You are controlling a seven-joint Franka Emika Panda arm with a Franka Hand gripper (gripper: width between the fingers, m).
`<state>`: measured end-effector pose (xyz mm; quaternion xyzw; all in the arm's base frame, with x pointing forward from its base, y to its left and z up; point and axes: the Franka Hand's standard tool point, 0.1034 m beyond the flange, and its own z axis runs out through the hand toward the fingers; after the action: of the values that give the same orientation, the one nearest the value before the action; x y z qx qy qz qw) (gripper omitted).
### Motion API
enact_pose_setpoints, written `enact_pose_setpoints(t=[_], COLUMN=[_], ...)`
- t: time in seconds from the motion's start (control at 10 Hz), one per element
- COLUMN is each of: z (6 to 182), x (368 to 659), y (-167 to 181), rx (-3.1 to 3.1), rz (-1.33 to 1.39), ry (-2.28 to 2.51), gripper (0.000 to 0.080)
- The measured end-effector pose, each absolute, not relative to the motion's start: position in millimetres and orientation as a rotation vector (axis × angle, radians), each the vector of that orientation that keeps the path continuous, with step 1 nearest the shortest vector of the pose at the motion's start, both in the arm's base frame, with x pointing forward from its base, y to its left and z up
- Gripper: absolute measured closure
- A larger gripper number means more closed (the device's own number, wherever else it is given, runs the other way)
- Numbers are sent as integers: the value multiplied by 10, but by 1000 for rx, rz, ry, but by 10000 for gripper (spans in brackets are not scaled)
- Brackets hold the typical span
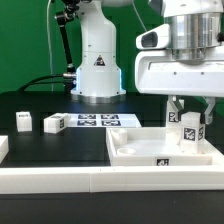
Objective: Assemble square table
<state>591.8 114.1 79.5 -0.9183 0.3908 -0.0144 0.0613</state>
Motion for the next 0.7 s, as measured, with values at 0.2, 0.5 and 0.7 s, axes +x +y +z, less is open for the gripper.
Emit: enact_pose_setpoints(t=[0.2, 0.5, 0.7], z=[797, 798, 797], x=[5908, 5915, 5917], y=[1140, 1130, 1135], rx=[-2628, -2388, -2225], rz=[-28, 14, 41], ry=[1444, 1751, 1936], gripper=[510, 509, 509])
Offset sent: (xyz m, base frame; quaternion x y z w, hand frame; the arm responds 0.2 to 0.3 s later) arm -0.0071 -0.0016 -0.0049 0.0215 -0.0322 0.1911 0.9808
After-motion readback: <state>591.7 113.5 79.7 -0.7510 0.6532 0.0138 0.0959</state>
